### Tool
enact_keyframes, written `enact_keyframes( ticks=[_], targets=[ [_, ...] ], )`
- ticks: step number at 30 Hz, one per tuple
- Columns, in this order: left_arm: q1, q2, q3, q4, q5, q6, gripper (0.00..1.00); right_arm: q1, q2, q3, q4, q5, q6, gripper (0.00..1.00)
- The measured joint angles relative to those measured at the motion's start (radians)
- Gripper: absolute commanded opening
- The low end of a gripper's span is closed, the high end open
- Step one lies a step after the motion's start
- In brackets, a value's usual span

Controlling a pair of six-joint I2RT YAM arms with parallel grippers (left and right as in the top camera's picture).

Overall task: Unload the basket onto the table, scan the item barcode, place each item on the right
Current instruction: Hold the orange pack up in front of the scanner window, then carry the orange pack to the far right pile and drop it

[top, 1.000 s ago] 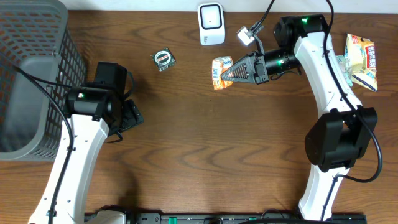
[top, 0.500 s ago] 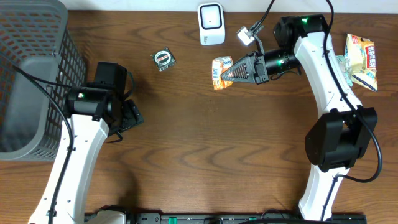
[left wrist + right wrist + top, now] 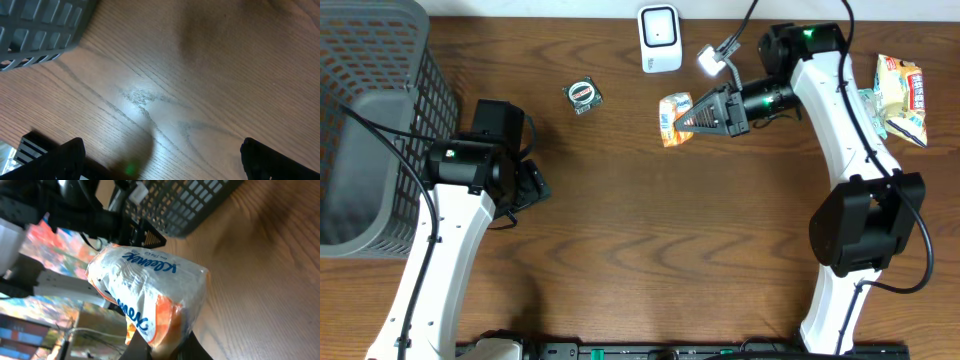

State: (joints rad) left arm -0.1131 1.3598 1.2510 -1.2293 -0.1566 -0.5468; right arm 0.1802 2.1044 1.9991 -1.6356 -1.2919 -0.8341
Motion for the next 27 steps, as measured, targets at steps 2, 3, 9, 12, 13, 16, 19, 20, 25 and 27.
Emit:
enact_keyframes(
  ticks=[2, 3, 9, 12, 13, 16, 19, 20, 25, 27],
  targets=[
    [0.000, 0.000, 0.000, 0.000, 0.000, 0.000, 0.98, 0.019, 0.000, 0.000, 0.056, 0.035, 0.042, 0.01],
    [0.000, 0.000, 0.000, 0.000, 0.000, 0.000, 0.98, 0.029, 0.000, 0.000, 0.098, 0.065, 0.073, 0.01],
    [0.000, 0.000, 0.000, 0.000, 0.000, 0.000, 0.98, 0.095, 0.008, 0.000, 0.354, 0.465, 0.459, 0.01],
    [0.000, 0.000, 0.000, 0.000, 0.000, 0.000, 0.97, 0.132, 0.016, 0.000, 0.413, 0.750, 0.646, 0.01],
    [0.000, 0.000, 0.000, 0.000, 0.000, 0.000, 0.98, 0.145, 0.019, 0.000, 0.431, 0.845, 0.693, 0.01],
    [0.000, 0.000, 0.000, 0.000, 0.000, 0.000, 0.98, 0.175, 0.022, 0.000, 0.509, 1.052, 0.777, 0.01],
    [0.000, 0.000, 0.000, 0.000, 0.000, 0.000, 0.98, 0.201, 0.023, 0.000, 0.604, 1.210, 0.807, 0.01],
    [0.000, 0.000, 0.000, 0.000, 0.000, 0.000, 0.97, 0.212, 0.023, 0.000, 0.637, 1.269, 0.816, 0.01],
    [0.000, 0.000, 0.000, 0.000, 0.000, 0.000, 0.98, 0.247, 0.023, 0.000, 0.786, 1.426, 0.822, 0.01],
    [0.000, 0.000, 0.000, 0.000, 0.000, 0.000, 0.98, 0.249, 0.023, 0.000, 0.836, 1.452, 0.822, 0.01]
  ],
)
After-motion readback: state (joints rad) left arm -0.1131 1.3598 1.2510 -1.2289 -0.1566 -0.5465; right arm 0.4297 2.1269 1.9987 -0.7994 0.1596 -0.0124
